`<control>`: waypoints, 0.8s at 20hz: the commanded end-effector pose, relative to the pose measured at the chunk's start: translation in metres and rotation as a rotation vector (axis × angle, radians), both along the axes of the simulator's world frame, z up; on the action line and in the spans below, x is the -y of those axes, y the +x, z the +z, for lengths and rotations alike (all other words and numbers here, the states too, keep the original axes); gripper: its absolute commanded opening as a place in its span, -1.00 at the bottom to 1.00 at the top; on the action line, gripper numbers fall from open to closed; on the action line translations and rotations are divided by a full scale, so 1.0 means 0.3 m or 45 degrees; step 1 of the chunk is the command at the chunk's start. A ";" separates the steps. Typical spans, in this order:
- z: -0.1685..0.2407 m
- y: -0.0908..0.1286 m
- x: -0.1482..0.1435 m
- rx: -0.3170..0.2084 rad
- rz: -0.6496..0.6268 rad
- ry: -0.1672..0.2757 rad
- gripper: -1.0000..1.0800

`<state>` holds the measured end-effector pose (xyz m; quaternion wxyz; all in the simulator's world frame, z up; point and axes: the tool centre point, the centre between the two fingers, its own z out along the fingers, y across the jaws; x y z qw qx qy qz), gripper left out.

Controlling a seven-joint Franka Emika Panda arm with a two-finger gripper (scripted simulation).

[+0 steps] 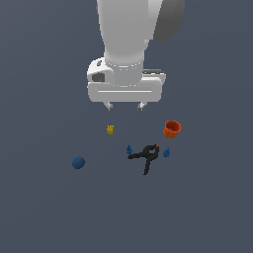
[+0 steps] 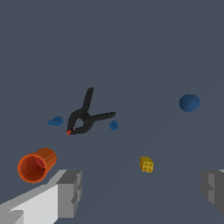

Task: Pick up a designated object from a clutter of objects.

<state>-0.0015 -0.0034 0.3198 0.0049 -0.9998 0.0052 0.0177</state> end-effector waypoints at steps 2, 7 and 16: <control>0.000 0.000 -0.001 0.000 0.002 0.000 0.92; -0.006 0.000 -0.045 -0.004 0.064 -0.003 0.92; -0.011 0.001 -0.074 -0.007 0.108 -0.004 0.92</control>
